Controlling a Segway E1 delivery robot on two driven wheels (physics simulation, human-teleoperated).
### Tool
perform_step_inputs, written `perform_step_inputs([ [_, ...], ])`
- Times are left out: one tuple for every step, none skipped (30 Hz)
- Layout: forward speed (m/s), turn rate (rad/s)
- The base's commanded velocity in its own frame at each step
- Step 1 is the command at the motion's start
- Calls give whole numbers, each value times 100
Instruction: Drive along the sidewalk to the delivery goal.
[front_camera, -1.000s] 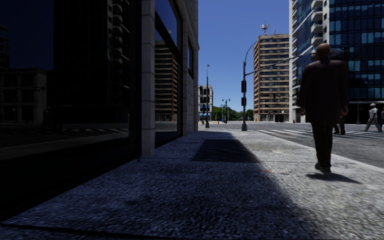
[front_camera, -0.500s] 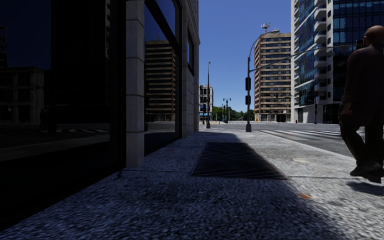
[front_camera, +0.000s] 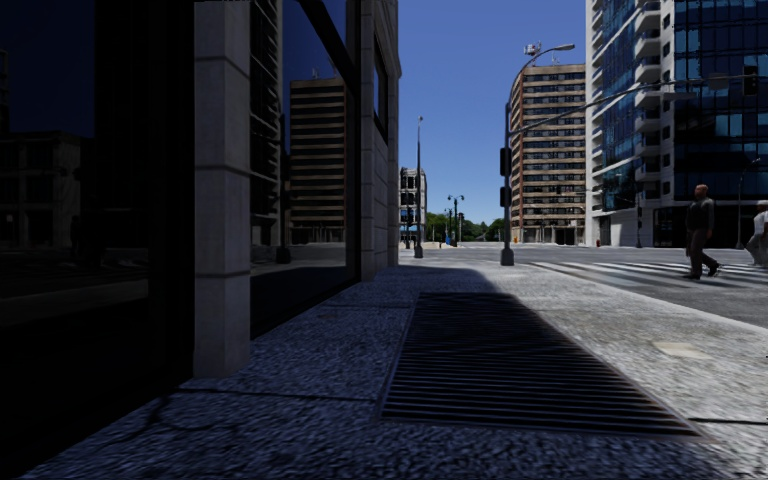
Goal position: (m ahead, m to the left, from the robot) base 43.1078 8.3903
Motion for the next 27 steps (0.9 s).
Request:
perform_step_inputs([
  [200, 0],
  [200, 0],
  [200, 0],
  [200, 0],
  [200, 0],
  [200, 0],
  [200, 0],
  [200, 0],
  [200, 0],
  [200, 0],
  [200, 0],
  [200, 0],
  [200, 0],
  [200, 0],
  [200, 0],
  [200, 0],
  [200, 0],
  [200, 0],
  [200, 0],
  [200, 0],
  [200, 0],
  [200, 0],
  [200, 0],
  [200, 0],
  [200, 0],
  [200, 0],
  [200, 0],
])
